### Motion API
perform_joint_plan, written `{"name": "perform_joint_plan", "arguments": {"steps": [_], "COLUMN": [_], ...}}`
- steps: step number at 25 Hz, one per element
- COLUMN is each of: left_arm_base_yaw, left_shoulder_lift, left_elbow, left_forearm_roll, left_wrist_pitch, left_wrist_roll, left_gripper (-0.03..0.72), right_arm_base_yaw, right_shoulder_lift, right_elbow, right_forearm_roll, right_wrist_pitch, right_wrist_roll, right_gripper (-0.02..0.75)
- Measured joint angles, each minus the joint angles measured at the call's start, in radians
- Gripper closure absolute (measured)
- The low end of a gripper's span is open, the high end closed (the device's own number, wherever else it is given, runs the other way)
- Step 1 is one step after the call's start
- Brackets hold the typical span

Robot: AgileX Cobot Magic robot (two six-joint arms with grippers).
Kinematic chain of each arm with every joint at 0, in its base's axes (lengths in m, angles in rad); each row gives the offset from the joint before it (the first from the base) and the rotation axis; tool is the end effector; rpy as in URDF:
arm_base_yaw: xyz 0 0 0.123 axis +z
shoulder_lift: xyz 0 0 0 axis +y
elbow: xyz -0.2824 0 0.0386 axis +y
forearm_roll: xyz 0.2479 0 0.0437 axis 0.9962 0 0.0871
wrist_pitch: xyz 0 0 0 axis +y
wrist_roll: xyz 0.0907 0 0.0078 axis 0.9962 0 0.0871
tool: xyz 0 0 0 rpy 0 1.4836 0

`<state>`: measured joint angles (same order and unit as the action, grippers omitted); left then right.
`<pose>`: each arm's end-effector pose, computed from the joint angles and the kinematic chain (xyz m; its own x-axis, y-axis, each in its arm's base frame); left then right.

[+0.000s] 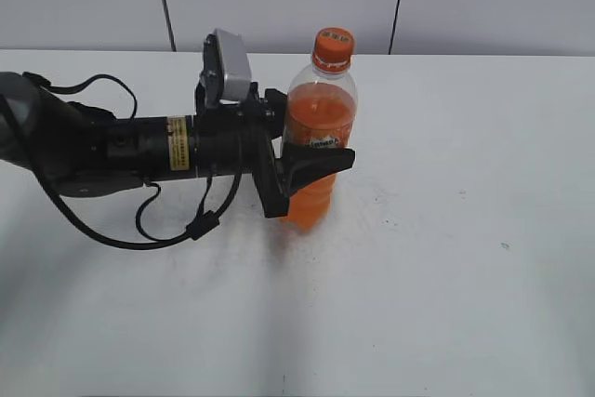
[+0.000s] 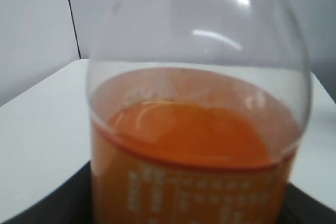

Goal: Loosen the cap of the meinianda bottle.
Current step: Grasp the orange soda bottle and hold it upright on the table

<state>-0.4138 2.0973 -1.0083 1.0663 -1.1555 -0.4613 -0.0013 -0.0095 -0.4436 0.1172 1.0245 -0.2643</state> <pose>0.3210 -0.2206 0.1390 0.0096 0.1062 -0.9943 0.9759 0.2159 0.0325 0.0012 0.0091 0.2647 -0.4357 -0.2002 -0.8776 -0.1789 0.9748 -0.1336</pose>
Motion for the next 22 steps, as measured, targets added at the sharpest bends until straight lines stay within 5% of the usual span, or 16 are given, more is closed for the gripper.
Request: {"name": "perform_joint_plan", "arguments": {"steps": [22], "left_arm_base_yaw": [0.007], "left_shoulder_lift": [0.071], "left_elbow": [0.0], "left_forearm_roll": [-0.049], "left_wrist_pitch": [-0.024], "left_wrist_roll": [0.051], "left_gripper": [0.268], "right_arm_base_yaw": [0.0], "right_shoulder_lift": [0.0], "right_elbow": [0.0], "right_forearm_roll": [0.0], "right_wrist_pitch": [0.0], "right_wrist_roll": [0.0], "right_gripper": [0.223]}}
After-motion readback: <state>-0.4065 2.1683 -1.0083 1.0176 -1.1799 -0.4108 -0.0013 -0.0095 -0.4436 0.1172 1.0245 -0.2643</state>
